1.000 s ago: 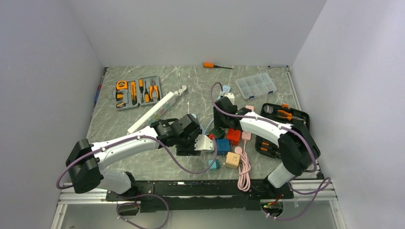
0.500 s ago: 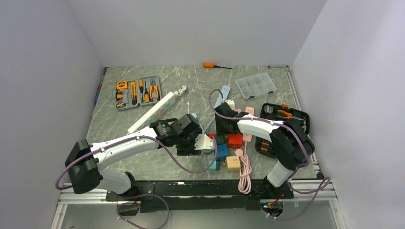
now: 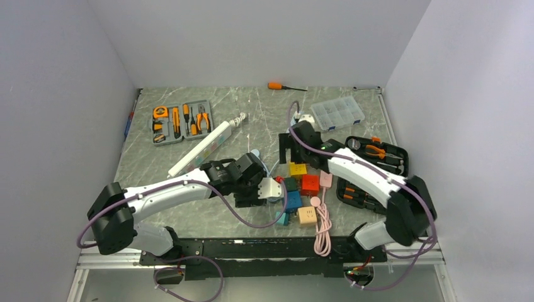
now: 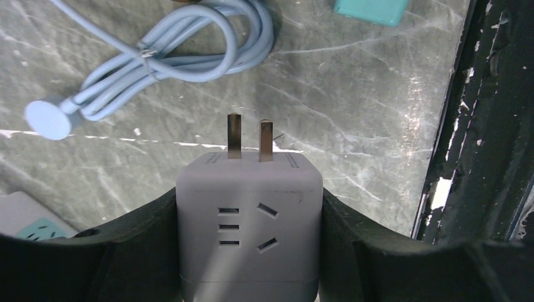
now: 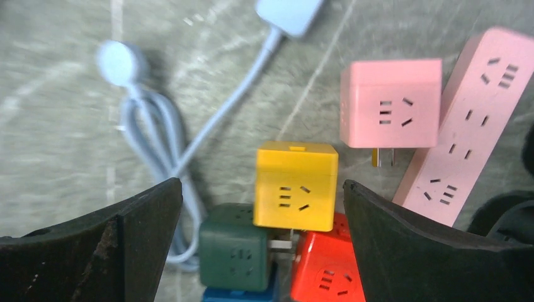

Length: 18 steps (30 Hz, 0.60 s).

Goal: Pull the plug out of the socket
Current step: Place the plug at the center of the board, then reset both arms

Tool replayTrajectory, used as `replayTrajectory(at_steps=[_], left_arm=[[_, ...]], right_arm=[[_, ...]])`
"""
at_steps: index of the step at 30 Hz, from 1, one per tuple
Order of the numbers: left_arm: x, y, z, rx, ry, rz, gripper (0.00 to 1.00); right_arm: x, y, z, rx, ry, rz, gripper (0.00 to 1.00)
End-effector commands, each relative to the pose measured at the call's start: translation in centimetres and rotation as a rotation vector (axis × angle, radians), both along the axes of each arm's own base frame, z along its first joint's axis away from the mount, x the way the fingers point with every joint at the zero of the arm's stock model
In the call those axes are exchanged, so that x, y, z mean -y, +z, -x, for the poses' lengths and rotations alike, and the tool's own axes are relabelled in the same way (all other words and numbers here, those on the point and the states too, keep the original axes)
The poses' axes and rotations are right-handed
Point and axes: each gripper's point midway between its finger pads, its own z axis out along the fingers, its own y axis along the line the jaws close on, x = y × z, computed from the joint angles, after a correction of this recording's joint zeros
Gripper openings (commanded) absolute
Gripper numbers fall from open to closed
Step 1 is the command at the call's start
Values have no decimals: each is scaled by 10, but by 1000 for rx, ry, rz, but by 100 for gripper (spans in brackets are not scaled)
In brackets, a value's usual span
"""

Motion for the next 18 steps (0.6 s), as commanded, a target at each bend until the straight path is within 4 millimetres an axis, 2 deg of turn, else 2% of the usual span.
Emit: replayTrajectory(at_steps=[1, 3, 5, 10, 13, 15, 17, 18], left_arm=[[14, -16, 9, -69, 15, 49, 0], [18, -26, 9, -90, 19, 45, 0], [25, -34, 7, -108, 27, 40, 1], [42, -45, -9, -105, 69, 31, 0], [46, -55, -14, -97, 92, 44, 1], [44, -61, -13, -100, 107, 47, 10], [42, -66, -12, -102, 114, 46, 28], [40, -67, -11, -102, 117, 47, 41]], right_arm=[[-10, 77, 4, 135, 45, -150, 99], [-7, 89, 13, 162, 57, -187, 99], [-1, 90, 21, 162, 50, -196, 99], [13, 77, 35, 148, 21, -183, 100], [19, 68, 41, 136, 7, -180, 100], [21, 64, 43, 134, 0, -182, 100], [22, 62, 45, 134, 0, -184, 100], [23, 61, 45, 134, -3, -181, 100]])
